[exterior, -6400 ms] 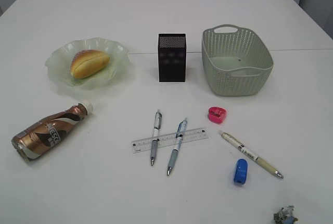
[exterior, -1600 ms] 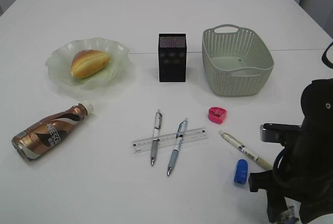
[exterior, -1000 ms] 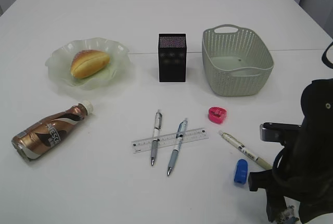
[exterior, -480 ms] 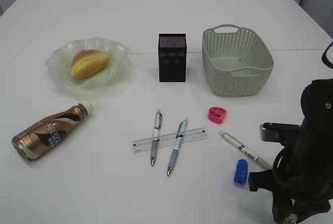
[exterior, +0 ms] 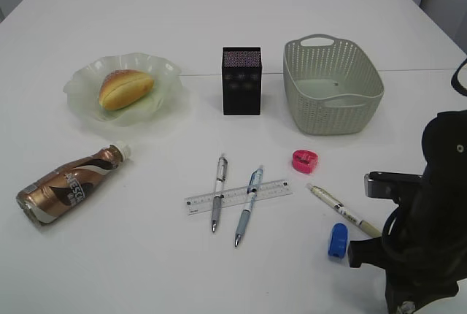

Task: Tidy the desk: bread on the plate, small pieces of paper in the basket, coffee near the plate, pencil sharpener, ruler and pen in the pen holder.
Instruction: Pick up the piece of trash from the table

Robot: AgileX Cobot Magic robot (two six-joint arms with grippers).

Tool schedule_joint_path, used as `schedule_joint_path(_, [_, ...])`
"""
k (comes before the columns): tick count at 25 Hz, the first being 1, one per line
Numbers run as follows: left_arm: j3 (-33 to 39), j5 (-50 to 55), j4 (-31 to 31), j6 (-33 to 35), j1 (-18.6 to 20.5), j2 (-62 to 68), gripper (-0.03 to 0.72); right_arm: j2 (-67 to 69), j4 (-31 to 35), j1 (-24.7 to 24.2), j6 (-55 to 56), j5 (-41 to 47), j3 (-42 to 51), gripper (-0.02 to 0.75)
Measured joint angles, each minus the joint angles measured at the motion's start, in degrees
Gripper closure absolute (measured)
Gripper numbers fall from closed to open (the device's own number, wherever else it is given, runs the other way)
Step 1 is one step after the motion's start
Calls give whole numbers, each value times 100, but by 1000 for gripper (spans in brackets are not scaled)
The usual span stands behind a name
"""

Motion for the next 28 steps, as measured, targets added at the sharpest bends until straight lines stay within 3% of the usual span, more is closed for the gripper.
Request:
schedule_joint_path(8, [0, 0, 0, 0, 0, 0, 129, 0, 0, 0, 13, -26, 0, 725])
schedule_joint_path(16, [0, 0, 0, 0, 0, 0, 129, 0, -82, 0, 13, 58, -14, 725])
schedule_joint_path(28, [0, 0, 151, 0, 0, 0, 129, -364, -111, 0, -224, 1238, -710, 725])
